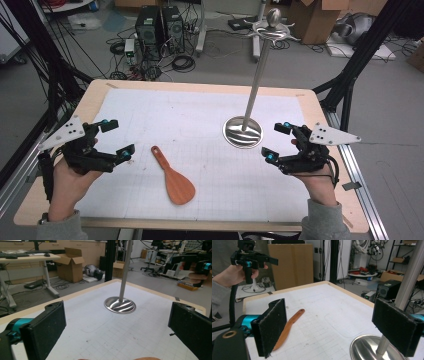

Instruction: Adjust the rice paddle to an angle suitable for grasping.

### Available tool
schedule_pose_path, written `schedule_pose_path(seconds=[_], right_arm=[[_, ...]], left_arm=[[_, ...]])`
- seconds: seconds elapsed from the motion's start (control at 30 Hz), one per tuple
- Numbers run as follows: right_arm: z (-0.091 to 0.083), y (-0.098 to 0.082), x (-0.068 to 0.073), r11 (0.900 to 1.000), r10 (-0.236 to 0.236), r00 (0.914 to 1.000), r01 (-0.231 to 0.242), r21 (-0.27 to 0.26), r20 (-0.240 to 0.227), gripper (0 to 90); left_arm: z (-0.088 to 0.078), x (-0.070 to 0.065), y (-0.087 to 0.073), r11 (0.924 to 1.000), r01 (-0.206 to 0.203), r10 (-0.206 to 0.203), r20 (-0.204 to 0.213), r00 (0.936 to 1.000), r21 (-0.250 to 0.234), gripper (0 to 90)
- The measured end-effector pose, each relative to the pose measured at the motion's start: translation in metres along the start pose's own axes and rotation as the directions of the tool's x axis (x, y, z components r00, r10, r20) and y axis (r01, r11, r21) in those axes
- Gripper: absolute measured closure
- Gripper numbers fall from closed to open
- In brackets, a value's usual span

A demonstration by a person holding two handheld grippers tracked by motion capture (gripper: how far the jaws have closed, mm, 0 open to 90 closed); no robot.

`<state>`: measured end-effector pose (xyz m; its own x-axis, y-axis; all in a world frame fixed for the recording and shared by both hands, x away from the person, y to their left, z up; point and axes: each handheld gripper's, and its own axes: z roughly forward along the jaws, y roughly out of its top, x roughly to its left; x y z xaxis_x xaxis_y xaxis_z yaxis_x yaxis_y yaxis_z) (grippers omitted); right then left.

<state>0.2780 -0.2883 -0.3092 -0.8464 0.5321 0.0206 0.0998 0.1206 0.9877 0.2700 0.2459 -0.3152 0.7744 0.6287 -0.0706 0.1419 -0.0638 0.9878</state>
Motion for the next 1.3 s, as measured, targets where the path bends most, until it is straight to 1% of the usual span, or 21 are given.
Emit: schedule_pose_path(seconds=[0.03,0.07,0.17,0.3,0.4,0.5,0.53,0.57,0.63,0.7,0.83,0.9,1.2,1.23,1.27,1.3], right_arm=[[0.000,0.000,0.000,1.000,-0.004,1.0000,0.004,-0.001,0.001,11.1],[0.000,0.000,0.000,1.000,0.007,1.0000,-0.007,0.010,-0.002,11.0],[0.001,0.000,0.001,1.000,0.007,1.0000,-0.007,0.013,-0.004,11.1],[0.002,-0.001,0.000,1.000,0.000,1.0000,0.000,0.011,-0.004,11.2],[0.002,-0.001,0.001,1.000,0.007,0.9999,-0.006,0.016,-0.008,13.0],[0.002,-0.001,0.000,1.000,0.006,1.0000,-0.006,0.016,-0.006,13.0],[0.002,-0.001,0.000,1.000,0.006,1.0000,-0.006,0.016,-0.006,13.0],[0.002,-0.001,-0.001,1.000,0.002,1.0000,-0.002,0.014,-0.004,13.0],[0.002,-0.001,0.000,1.000,0.011,0.9999,-0.010,0.019,-0.007,13.0],[0.003,-0.001,0.000,1.000,0.002,1.0000,-0.002,0.017,-0.010,13.0],[0.006,-0.001,-0.001,1.000,0.002,0.9999,-0.002,0.016,-0.013,13.0],[0.007,-0.001,-0.001,1.000,0.004,0.9998,-0.003,0.020,-0.017,13.0],[0.016,-0.001,-0.002,0.999,0.003,0.9994,-0.002,0.034,-0.034,13.1],[0.019,-0.001,-0.002,0.999,-0.006,0.9994,0.007,0.032,-0.034,13.1],[0.019,-0.001,-0.001,0.999,0.005,0.9993,-0.003,0.039,-0.038,13.1],[0.020,-0.001,-0.002,0.999,-0.004,0.9993,0.005,0.037,-0.037,13.2]], left_arm=[[0.000,0.000,0.000,1.0000,0.000,0.000,-0.001,1.0000,0.002,1.8],[0.000,0.000,0.000,1.0000,0.003,-0.003,-0.001,1.0000,0.002,1.8],[0.001,-0.001,0.000,1.0000,0.000,0.000,0.000,1.0000,0.001,1.8],[0.001,-0.001,0.000,1.0000,-0.003,0.003,0.001,1.0000,0.001,1.8],[0.002,-0.001,-0.001,1.0000,-0.001,0.001,-0.001,1.0000,0.001,1.8],[0.003,-0.001,-0.003,0.9997,0.008,-0.008,0.000,1.0000,-0.024,1.8],[0.003,-0.001,-0.003,0.9997,0.008,-0.008,0.000,1.0000,-0.024,1.8],[0.002,-0.001,-0.003,0.9998,0.003,-0.003,-0.001,1.0000,-0.021,1.8],[0.003,-0.001,-0.003,0.9998,0.003,-0.003,-0.007,1.0000,-0.018,1.8],[0.003,-0.002,-0.003,0.9999,0.002,-0.002,-0.006,1.0000,-0.013,1.8],[0.002,-0.003,-0.005,1.0000,-0.002,0.002,-0.009,1.0000,0.000,1.8],[0.002,-0.003,-0.005,1.0000,-0.001,0.001,-0.016,0.9999,0.004,1.8],[-0.001,-0.002,-0.009,0.9998,0.004,-0.003,-0.021,0.9998,0.022,1.9],[0.000,-0.003,-0.011,0.9995,-0.006,0.007,-0.026,0.9996,0.032,3.0],[0.000,-0.003,-0.011,0.9990,-0.023,0.025,-0.037,0.9990,0.039,3.8],[0.000,-0.003,-0.011,0.9990,-0.023,0.025,-0.037,0.9990,0.039,3.8]])
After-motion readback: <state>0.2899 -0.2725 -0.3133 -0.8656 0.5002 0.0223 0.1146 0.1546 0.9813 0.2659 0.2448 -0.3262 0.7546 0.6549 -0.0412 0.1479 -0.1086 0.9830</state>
